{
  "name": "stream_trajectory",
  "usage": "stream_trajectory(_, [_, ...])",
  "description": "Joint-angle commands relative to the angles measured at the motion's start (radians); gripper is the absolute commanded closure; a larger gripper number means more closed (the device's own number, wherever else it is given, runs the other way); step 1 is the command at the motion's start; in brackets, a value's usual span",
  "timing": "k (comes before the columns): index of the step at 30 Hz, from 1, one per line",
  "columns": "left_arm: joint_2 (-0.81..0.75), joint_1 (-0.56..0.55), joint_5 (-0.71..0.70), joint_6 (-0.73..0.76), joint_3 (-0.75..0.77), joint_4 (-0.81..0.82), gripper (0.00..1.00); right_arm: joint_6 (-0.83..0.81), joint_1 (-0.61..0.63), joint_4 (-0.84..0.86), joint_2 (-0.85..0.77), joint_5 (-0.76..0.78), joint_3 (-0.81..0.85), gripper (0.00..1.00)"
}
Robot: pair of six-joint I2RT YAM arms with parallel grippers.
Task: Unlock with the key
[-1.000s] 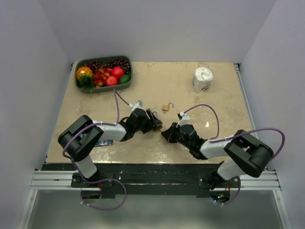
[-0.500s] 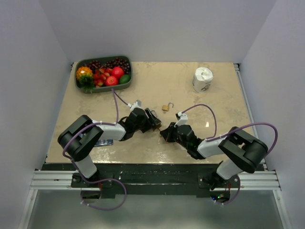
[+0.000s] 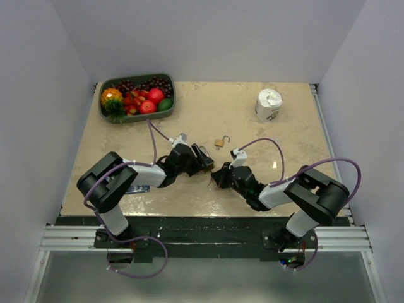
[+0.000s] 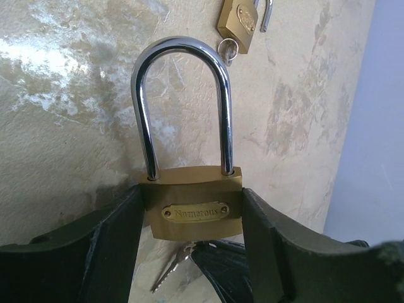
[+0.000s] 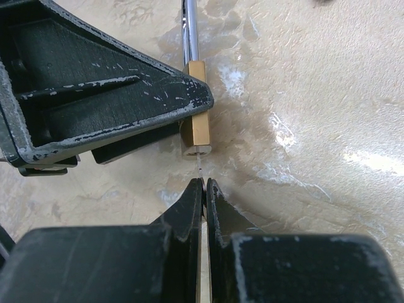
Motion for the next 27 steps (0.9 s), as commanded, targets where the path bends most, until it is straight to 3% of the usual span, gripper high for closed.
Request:
stream_trajectory(1, [-0.001,-0.014,0.085,-0.026,-0.024,0.114,1.00,-0.025,0.003,0.048,-0.013,0.068,0.028,1.00])
stream_trajectory(27, [0.021,-0.026,0.156,0.016,-0.029,0.151,1.00,-0.083,0.003,0.045,-0.044,0.167,0.013,1.00])
